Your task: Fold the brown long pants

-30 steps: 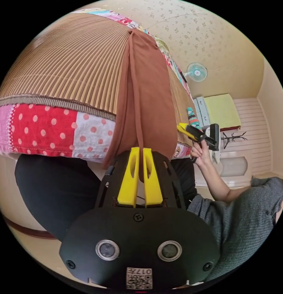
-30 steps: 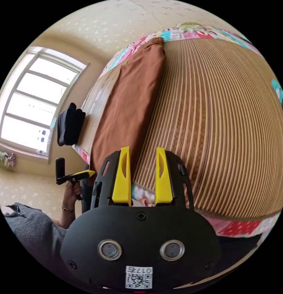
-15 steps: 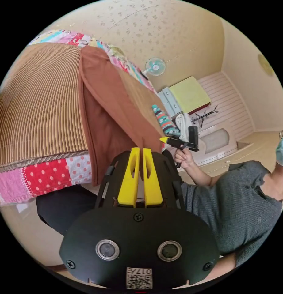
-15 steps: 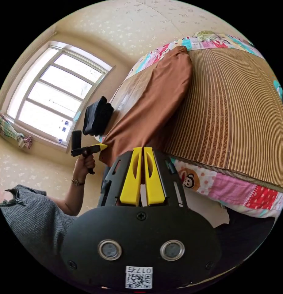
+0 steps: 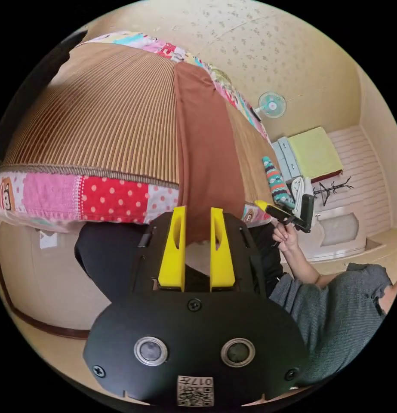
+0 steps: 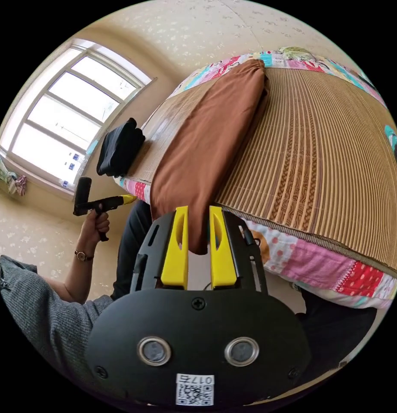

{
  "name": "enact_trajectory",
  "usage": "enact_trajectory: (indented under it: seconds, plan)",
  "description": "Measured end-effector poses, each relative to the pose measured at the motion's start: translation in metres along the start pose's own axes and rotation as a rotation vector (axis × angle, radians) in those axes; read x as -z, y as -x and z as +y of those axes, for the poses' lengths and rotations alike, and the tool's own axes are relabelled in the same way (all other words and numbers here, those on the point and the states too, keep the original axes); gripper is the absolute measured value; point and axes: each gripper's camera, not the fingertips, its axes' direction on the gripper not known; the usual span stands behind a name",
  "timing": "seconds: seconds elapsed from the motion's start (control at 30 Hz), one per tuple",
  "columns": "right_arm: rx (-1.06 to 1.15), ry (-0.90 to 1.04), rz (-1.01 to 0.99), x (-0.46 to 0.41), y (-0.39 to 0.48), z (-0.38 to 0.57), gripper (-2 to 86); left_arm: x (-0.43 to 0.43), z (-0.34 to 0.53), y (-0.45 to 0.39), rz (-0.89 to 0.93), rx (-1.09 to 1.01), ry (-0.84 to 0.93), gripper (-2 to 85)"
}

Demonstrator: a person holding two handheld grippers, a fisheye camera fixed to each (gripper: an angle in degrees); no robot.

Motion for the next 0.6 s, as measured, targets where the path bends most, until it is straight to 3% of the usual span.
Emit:
enact_trajectory:
  seconds: [0.17,0.3,0.5,0.6]
  plan:
    - [-0.034,0.016,0.031,-0.01,-0.022,-0.049,11.3,-0.037,-0.065,-0.001,0.0,-0.12,-0.009,9.5]
    - [-0.047,0.067,0.019,-0.034,-0.021,-0.075,6.6,-0.075,-0.085,0.001,-0.109,-0.089,0.064,6.9]
    - [0.022,0.103,0.016,0.006,-0.017,-0.056,3.4,-0.072,-0.045,-0.033,-0.01,-0.156,0.066,3.3]
    - [0.051,0.168,-0.055,0.043,-0.03,-0.023,3.2,-0.089,0.001,-0.055,0.069,-0.172,0.165,3.5]
